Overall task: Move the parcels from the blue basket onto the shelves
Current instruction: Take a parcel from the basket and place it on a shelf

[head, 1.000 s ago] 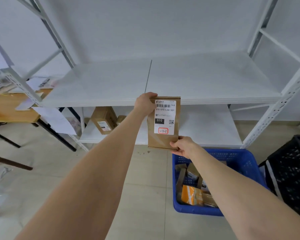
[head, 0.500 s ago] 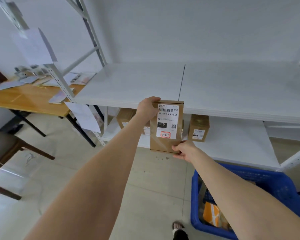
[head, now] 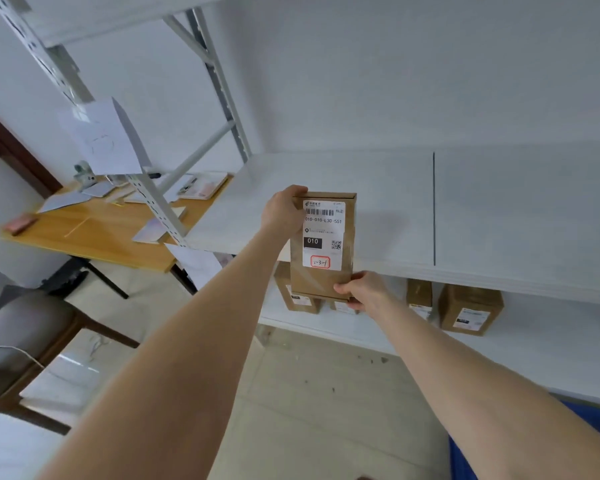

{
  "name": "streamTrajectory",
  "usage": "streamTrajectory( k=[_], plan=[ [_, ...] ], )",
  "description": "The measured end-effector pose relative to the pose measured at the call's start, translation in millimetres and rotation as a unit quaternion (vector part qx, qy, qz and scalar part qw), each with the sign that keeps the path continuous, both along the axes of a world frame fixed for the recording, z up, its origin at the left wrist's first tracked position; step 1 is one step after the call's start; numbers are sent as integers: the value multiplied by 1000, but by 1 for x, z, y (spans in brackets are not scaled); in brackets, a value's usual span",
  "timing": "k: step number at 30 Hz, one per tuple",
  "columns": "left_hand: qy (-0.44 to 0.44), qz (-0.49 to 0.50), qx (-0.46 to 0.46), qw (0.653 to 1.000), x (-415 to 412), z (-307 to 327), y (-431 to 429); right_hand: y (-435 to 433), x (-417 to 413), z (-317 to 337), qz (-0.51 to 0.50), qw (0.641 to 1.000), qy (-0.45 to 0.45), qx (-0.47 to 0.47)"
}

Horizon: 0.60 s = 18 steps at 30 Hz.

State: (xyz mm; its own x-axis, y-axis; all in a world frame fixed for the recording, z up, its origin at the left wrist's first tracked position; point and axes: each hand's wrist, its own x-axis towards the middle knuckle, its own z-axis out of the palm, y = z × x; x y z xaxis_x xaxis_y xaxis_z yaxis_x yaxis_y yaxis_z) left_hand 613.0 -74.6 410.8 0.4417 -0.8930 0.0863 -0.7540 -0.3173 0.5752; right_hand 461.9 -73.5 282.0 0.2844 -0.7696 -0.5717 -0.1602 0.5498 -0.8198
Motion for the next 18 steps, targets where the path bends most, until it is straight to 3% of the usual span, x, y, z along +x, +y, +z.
streamTrajectory(
  k=[9, 18],
  plan=[
    [30, 32, -21, 999, 112, 16, -50, -62, 120, 20, 10, 996, 53, -76],
    [-15, 5, -76, 997, 202, 7, -81, -90, 221, 16, -30, 988, 92, -121]
  ],
)
